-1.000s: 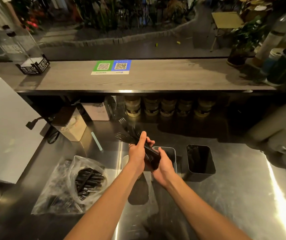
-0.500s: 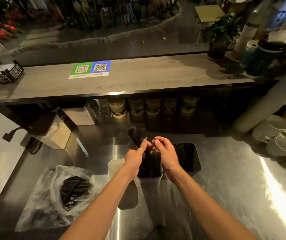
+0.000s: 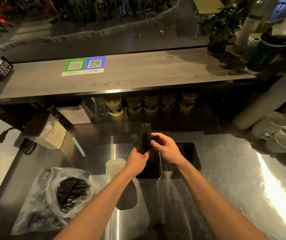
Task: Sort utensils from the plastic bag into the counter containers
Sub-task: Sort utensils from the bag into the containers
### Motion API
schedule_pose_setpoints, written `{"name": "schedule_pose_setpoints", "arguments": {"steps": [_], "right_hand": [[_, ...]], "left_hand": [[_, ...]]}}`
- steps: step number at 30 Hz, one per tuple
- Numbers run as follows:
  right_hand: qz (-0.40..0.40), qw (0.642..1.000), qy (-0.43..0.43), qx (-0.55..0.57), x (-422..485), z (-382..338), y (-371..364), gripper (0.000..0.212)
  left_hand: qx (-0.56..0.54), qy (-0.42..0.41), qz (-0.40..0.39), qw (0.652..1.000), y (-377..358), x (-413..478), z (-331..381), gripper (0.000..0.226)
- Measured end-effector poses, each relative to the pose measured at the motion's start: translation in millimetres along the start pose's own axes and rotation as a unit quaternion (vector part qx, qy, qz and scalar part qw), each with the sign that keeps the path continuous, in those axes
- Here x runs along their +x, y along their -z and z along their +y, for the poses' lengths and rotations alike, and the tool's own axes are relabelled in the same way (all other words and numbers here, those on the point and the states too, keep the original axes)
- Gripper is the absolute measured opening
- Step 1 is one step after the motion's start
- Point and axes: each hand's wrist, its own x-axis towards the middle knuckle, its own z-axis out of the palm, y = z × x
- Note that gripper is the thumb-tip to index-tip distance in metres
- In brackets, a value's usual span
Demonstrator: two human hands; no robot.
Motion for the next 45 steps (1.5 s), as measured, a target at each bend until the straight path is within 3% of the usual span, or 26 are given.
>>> {"name": "schedule_pose_setpoints", "arguments": {"steps": [3, 7, 16, 19, 26, 39, 45], "right_hand": [[0.011, 1.0, 0.01, -0.009, -2.7, -0.7, 0.7, 0.026], [0.027, 0.999, 0.019, -0.013, -7.7, -3.5, 2.5, 0.027], [0.096, 0.994, 0.043, -0.02, -13.3, 2.6, -6.1, 0.021], [0.102, 0.994, 0.043, -0.015, -12.5, 1.9, -3.3, 0.019], [0.067, 0.994, 0.034, -0.085, -19.4, 13.4, -3.6, 0.019], [0.016, 0.976, -0.027, -0.217, -29.1, 47.1, 3.2, 0.019], [-0.03, 0.951, -0.042, -0.305, -32.6, 46.6, 1.6, 0.047]], "left_hand": [[0.04, -0.032, -0.012, 0.999, 3.6, -1.9, 5.6, 0.027], [0.0, -0.077, -0.021, 0.997, 8.5, -10.1, 16.6, 0.008], [-0.035, -0.117, -0.006, 0.992, 4.2, -20.9, 18.2, 0.002], [-0.068, -0.122, 0.036, 0.99, 4.0, -19.0, 12.0, 0.022], [-0.061, -0.095, 0.034, 0.993, -0.2, -15.8, -7.6, 0.024], [-0.002, -0.173, 0.083, 0.981, -0.7, -10.4, -40.0, 0.009], [-0.019, -0.201, 0.078, 0.976, -3.6, -8.4, -39.0, 0.043]]}}
